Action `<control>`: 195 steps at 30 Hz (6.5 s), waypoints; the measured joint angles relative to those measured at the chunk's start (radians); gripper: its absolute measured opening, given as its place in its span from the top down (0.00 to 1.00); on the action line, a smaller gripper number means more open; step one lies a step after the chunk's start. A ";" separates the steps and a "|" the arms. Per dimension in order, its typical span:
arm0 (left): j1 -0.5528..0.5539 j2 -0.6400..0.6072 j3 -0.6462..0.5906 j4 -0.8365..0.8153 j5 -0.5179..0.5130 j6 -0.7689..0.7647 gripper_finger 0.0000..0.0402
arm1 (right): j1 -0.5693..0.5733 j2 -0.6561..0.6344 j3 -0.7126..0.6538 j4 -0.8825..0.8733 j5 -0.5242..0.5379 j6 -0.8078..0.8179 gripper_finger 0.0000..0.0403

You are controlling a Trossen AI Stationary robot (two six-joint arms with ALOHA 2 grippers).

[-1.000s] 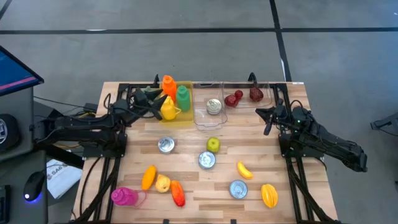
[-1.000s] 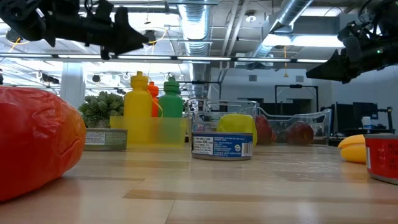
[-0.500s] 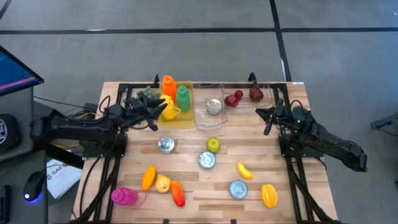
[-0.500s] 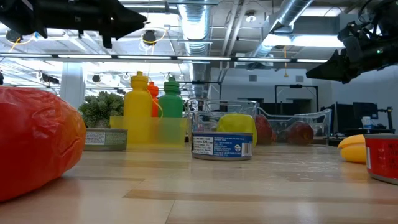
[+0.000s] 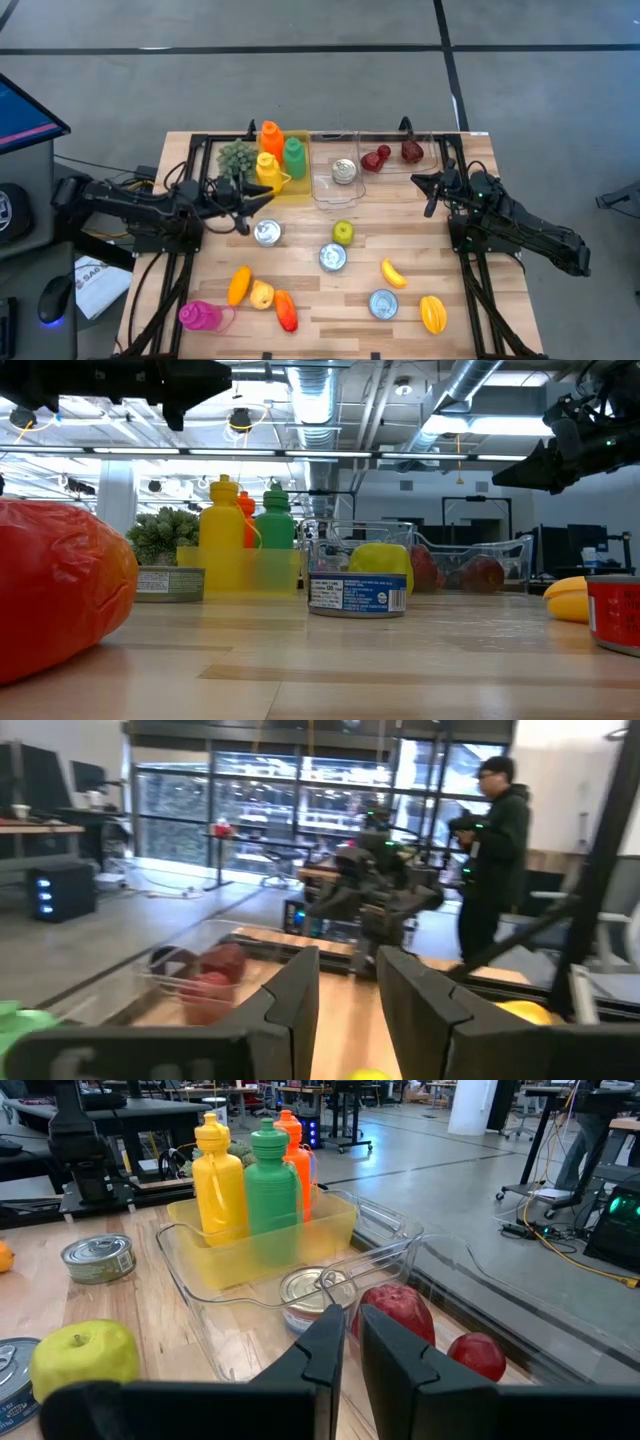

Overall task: Pick & Place Food Item
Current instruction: Put the pink bottle into the yellow bin

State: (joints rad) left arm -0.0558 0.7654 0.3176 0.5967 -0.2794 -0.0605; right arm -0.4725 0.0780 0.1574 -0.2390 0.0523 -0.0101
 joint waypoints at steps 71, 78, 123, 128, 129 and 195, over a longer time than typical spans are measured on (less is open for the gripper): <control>-0.401 -0.039 0.002 -0.044 0.284 -0.340 0.77 | 0.000 0.000 0.000 -0.014 0.000 -0.050 0.92; -0.365 -0.216 0.002 -0.220 0.359 -0.341 0.77 | 0.000 0.000 0.000 -0.014 0.001 -0.050 0.92; -0.369 -0.459 0.002 -0.864 1.243 -0.332 0.79 | 0.000 0.000 0.000 -0.014 0.001 -0.050 0.92; -0.369 -0.458 0.002 -0.958 1.355 -0.279 0.84 | 0.000 0.000 0.000 -0.014 0.001 -0.050 0.92; -0.369 -0.458 0.001 -0.959 1.350 -0.273 0.85 | 0.000 0.000 0.000 -0.014 0.001 -0.050 0.92; -0.473 -0.265 0.108 -0.594 0.604 -0.179 1.00 | 0.000 0.000 0.000 -0.014 0.001 -0.050 0.92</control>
State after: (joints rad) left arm -0.5285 0.5003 0.4252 0.0024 0.3244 -0.2397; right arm -0.4725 0.0780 0.1574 -0.2535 0.0528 -0.0601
